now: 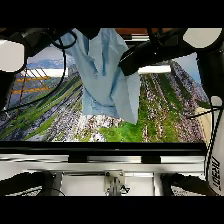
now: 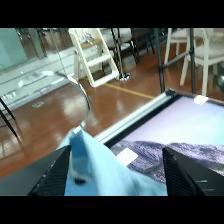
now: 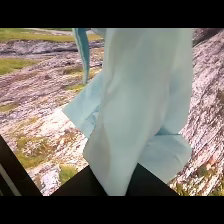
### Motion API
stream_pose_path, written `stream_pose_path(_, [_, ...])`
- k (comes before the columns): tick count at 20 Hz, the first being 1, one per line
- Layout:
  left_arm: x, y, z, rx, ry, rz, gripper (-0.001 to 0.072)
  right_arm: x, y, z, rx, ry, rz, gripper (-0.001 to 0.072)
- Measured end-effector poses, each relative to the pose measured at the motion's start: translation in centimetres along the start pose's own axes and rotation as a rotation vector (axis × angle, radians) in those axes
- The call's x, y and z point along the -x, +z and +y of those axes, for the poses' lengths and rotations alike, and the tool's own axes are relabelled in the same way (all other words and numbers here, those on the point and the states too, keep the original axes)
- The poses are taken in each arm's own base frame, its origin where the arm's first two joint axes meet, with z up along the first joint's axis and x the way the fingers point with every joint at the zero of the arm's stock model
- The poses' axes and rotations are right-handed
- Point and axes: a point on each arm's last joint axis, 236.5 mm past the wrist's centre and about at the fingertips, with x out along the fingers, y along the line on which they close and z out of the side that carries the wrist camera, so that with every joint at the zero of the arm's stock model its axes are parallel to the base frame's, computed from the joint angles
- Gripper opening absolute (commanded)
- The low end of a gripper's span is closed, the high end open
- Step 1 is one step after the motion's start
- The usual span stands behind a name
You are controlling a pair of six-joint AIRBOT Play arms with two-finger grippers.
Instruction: Fold the shirts.
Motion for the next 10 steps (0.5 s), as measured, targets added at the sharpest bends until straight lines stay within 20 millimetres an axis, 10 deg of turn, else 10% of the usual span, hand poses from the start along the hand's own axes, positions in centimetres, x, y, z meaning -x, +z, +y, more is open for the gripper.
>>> stream_pose_path(10, [4.8, 3.4, 2.3, -0.005, 0.039, -0.012, 0.0675, 1.5, -1.4, -4.8, -0.101, -0.21, 0.043, 0.0076])
